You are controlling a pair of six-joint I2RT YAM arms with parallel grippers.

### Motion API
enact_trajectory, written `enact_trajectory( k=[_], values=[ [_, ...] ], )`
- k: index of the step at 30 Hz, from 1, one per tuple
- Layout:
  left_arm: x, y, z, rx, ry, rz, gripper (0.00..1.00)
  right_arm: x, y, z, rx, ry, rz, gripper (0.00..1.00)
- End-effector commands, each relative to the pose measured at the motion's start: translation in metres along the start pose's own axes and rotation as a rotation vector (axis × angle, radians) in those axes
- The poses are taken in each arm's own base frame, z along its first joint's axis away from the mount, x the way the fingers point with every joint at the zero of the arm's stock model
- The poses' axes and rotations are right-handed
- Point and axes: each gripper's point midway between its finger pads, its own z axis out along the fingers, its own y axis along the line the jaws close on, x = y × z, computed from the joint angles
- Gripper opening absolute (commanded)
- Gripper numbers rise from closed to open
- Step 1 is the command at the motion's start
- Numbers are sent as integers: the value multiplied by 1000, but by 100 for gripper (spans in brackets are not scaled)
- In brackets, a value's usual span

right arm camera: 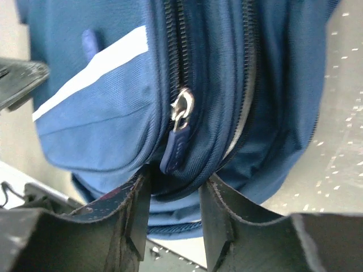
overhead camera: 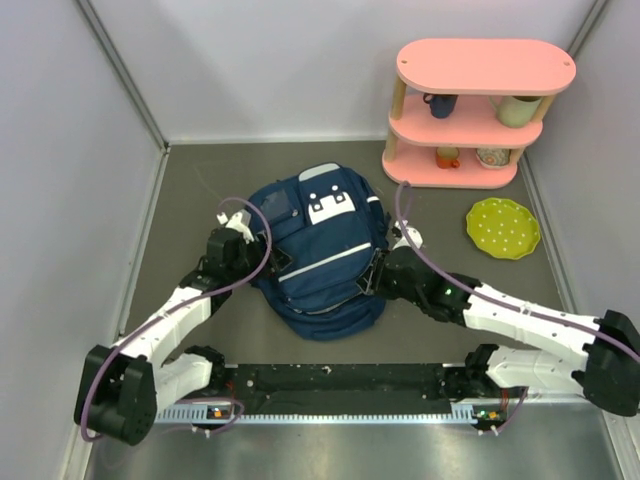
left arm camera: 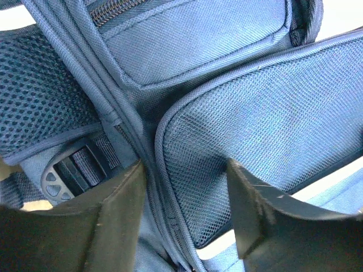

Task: Pack the student bag
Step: Place the stationery in the student bag, then zip the student bag at the center of the board.

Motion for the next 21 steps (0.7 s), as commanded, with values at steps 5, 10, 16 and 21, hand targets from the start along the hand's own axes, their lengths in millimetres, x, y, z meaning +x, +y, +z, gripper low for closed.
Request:
enact_trajectory(
  k=[5, 10, 16, 21],
  values=[
    [9, -42, 6, 227, 99, -33, 13, -53, -34, 18, 106, -103, -13, 20],
    [3, -63, -7, 308, 78, -69, 0, -92, -16, 28, 52, -119, -120, 9],
    [-3, -81, -29, 358, 9, -151, 0, -139, -4, 33, 17, -135, -163, 19],
    [-11, -86, -40, 368, -50, -242, 0, -144, -15, -5, 62, -206, -88, 90]
  ],
)
